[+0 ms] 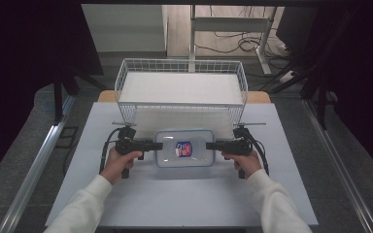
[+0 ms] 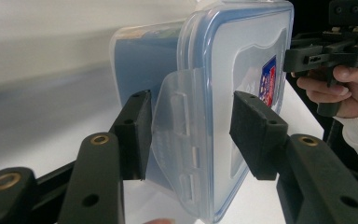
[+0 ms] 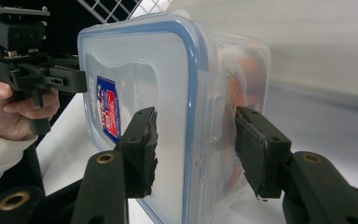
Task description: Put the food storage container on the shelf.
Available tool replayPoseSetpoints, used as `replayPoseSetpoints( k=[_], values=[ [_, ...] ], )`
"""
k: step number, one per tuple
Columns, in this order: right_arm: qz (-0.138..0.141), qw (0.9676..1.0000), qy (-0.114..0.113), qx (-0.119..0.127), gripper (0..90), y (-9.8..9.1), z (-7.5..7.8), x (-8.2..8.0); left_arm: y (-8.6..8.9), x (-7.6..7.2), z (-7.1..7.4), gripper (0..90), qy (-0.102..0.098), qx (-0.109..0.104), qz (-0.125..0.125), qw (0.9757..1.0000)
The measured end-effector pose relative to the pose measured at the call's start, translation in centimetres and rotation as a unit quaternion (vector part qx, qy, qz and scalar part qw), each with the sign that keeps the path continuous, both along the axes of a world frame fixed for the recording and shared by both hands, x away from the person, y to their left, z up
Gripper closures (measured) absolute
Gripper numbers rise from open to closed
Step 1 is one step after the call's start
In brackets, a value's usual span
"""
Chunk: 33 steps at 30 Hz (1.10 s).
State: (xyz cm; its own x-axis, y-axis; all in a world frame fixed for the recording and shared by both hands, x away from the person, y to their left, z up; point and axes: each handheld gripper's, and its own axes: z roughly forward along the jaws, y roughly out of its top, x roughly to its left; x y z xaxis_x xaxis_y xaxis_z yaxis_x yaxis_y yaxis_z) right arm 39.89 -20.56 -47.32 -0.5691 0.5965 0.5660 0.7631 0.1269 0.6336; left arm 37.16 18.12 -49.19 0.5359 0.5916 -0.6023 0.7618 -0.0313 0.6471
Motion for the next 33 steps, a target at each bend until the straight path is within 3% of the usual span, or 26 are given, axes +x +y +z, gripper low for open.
replayPoseSetpoints(
  k=[7,13,16,20,29,33],
  values=[
    [-0.006,0.9999,-0.003,0.009,49.4,0.4,-0.2,1.8,0.4,1.9,0.3,49.7,-0.007,0.003,0.003,1.0],
    [-0.013,0.9999,-0.002,0.007,48.5,0.6,-1.1,2.8,0.5,2.8,-0.6,49.6,-0.008,0.001,0.003,1.0],
    [-0.022,0.9997,-0.008,0.01,47.9,0.8,-1.2,2.8,0.5,3.0,-0.9,49.3,-0.004,-0.008,0.011,0.9999],
    [-0.04,0.9991,-0.014,0.005,45.9,1.0,-1.5,2.7,0.4,3.2,-1.2,48.7,0.006,-0.019,0.039,0.9991],
    [-0.093,0.9952,-0.005,0.029,41.9,1.6,-2.5,3.3,0.2,3.7,-2.0,47.3,0.013,-0.028,0.065,0.9974],
    [-0.104,0.9941,-0.006,0.031,40.1,1.9,-2.8,3.3,0.0,3.6,-1.9,46.0,-0.002,-0.011,0.078,0.9969]
  ],
)
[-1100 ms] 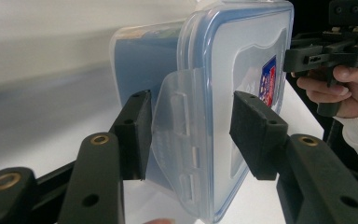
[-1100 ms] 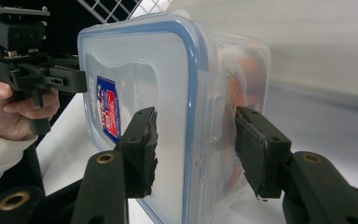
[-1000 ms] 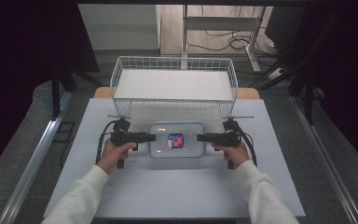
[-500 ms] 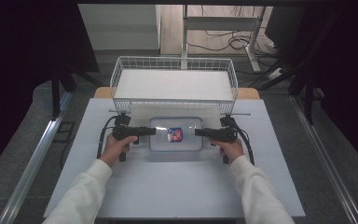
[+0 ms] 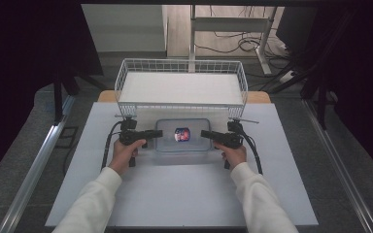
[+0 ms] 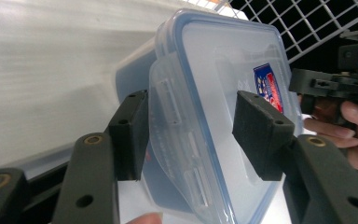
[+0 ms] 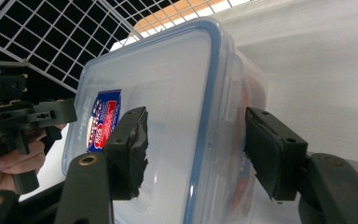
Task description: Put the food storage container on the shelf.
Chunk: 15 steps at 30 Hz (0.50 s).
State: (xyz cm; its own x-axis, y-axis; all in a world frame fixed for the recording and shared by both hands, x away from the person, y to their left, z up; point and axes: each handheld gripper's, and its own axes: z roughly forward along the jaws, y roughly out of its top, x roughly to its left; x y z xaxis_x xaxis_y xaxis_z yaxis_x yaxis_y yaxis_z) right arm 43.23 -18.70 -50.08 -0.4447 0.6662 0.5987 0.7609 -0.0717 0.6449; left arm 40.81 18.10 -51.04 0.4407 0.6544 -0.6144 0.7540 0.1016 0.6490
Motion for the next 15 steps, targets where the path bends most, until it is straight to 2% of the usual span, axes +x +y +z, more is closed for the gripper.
replayPoseSetpoints(
  k=[3,5,6,8,9,10,12,15],
  values=[
    [-0.005,0.9999,-0.006,-0.008,37.5,0.1,0.1,-0.2,-0.1,-0.1,0.1,45.6,-0.004,0.008,-0.002,1.0],
    [-0.014,0.9992,-0.018,-0.032,34.5,0.2,0.4,-0.5,-0.4,-0.4,0.4,39.8,-0.005,0.011,0.002,0.9999],
    [-0.019,0.9986,-0.025,-0.042,34.1,0.2,0.6,-0.8,-0.3,-0.6,0.6,38.1,-0.017,0.021,-0.004,0.9996],
    [-0.01,0.9975,-0.042,-0.056,33.4,0.1,1.0,-1.4,-0.3,-1.2,1.1,36.2,-0.025,0.037,-0.003,0.999],
    [-0.009,0.997,-0.046,-0.062,33.3,0.1,1.2,-1.6,-0.4,-1.5,1.4,34.8,-0.031,0.038,0.0,0.9988],
    [-0.007,0.9958,-0.058,-0.07,33.2,-0.1,1.5,-2.0,-0.3,-2.0,1.7,33.5,-0.037,0.048,-0.001,0.9982],
    [-0.004,0.9942,-0.072,-0.079,33.3,-0.4,2.2,-2.9,-0.5,-2.8,2.2,31.6,-0.043,0.052,0.0,0.9977],
    [0.007,0.99,-0.096,-0.102,33.6,-0.9,2.9,-4.1,-0.6,-4.4,3.0,29.7,-0.064,0.08,-0.014,0.9946]
  ],
)
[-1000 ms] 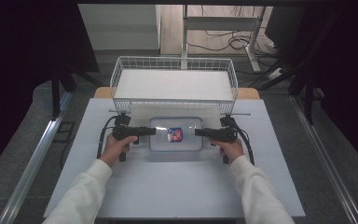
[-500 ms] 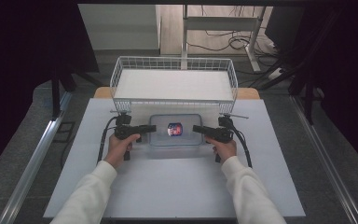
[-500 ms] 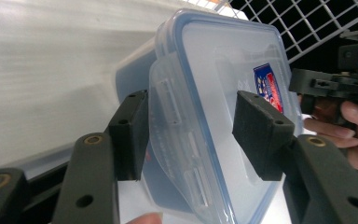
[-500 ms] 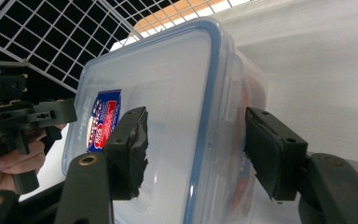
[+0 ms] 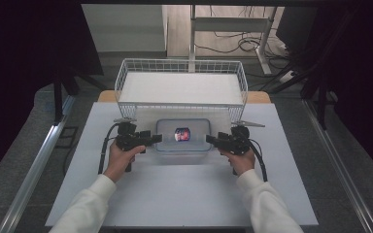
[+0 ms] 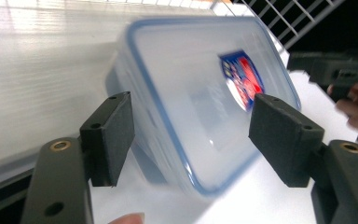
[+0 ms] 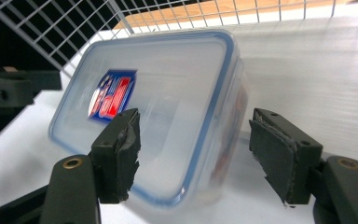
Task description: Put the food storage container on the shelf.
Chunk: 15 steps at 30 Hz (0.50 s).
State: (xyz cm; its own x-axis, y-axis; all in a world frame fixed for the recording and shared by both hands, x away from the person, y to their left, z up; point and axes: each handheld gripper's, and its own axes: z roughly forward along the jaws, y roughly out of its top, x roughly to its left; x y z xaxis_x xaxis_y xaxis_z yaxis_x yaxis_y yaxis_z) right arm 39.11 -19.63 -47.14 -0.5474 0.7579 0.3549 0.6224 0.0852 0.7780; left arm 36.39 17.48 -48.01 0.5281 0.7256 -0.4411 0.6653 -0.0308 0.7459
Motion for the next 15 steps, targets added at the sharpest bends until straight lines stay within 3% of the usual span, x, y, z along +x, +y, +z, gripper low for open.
replayPoseSetpoints(
  k=[3,7,9,12,15],
  values=[
    [0.019,0.999,-0.024,-0.034,37.8,-0.4,0.6,-1.5,0.0,-1.7,0.3,29.0,-0.009,0.014,-0.013,0.9998],
    [0.053,0.994,-0.046,-0.083,46.1,-0.4,0.7,-3.6,0.2,-4.1,-0.1,28.1,-0.018,0.029,-0.026,0.9991],
    [0.071,0.9919,-0.049,-0.093,53.6,-0.2,0.6,-4.8,0.3,-5.1,-0.3,27.2,-0.021,0.054,-0.029,0.9979],
    [0.096,0.9888,-0.048,-0.103,64.2,0.3,0.5,-6.0,0.2,-6.8,-1.1,27.1,-0.015,0.063,-0.032,0.9974],
    [0.116,0.9857,-0.049,-0.112,74.6,0.9,0.3,-7.0,0.0,-8.6,-1.7,27.1,-0.015,0.088,-0.047,0.9949]
  ],
)
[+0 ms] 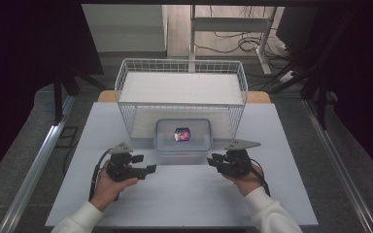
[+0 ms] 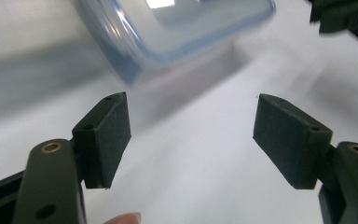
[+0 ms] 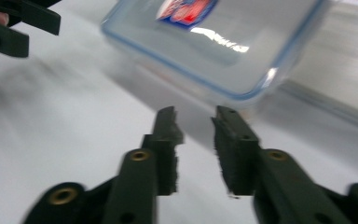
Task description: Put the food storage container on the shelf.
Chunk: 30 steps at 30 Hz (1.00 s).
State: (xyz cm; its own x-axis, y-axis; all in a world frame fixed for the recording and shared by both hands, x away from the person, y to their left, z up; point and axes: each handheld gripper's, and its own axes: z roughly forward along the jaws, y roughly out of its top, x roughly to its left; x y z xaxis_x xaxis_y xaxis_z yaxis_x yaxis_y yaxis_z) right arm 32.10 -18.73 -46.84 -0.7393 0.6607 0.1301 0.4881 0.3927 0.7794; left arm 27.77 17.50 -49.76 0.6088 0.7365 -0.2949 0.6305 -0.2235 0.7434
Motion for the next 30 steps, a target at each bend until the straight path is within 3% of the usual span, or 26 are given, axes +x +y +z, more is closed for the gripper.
replayPoseSetpoints(
  k=[1,5,8,11,13,19,25,27,30],
  values=[
    [0.005,1.0,0.001,-0.001,77.1,0.2,-0.1,-0.2,-0.1,-0.5,0.0,26.8,-0.001,0.007,-0.007,0.9999],
    [0.026,0.9995,0.002,-0.019,87.0,1.7,-0.8,-0.7,-0.2,-2.2,0.4,26.5,0.0,0.002,-0.02,0.9998],
    [0.037,0.9989,0.002,-0.028,88.6,3.1,-1.2,-0.4,-0.1,-2.8,0.6,26.4,0.0,0.005,-0.024,0.9997],
    [0.048,0.998,-0.001,-0.04,88.6,4.5,-1.7,0.1,0.0,-3.0,0.6,26.2,0.001,0.006,-0.025,0.9997],
    [0.055,0.9974,0.0,-0.046,88.7,5.4,-2.1,0.6,0.0,-2.9,0.4,26.0,0.004,0.018,-0.021,0.9996],
    [0.067,0.9954,0.0,-0.068,88.7,7.2,-3.2,1.5,0.3,-2.8,0.5,25.6,0.015,-0.002,-0.019,0.9997],
    [0.056,0.9948,-0.008,-0.085,88.8,8.5,-3.6,2.3,0.6,-3.3,0.4,25.6,0.017,0.0,-0.01,0.9998],
    [0.047,0.994,-0.006,-0.099,88.8,9.1,-4.0,2.8,0.9,-3.5,0.5,25.6,0.023,-0.011,-0.011,0.9996],
    [0.039,0.99,-0.023,-0.134,88.8,10.2,-4.8,3.1,1.4,-3.7,0.6,25.5,0.026,-0.023,-0.009,0.9994]
  ],
)
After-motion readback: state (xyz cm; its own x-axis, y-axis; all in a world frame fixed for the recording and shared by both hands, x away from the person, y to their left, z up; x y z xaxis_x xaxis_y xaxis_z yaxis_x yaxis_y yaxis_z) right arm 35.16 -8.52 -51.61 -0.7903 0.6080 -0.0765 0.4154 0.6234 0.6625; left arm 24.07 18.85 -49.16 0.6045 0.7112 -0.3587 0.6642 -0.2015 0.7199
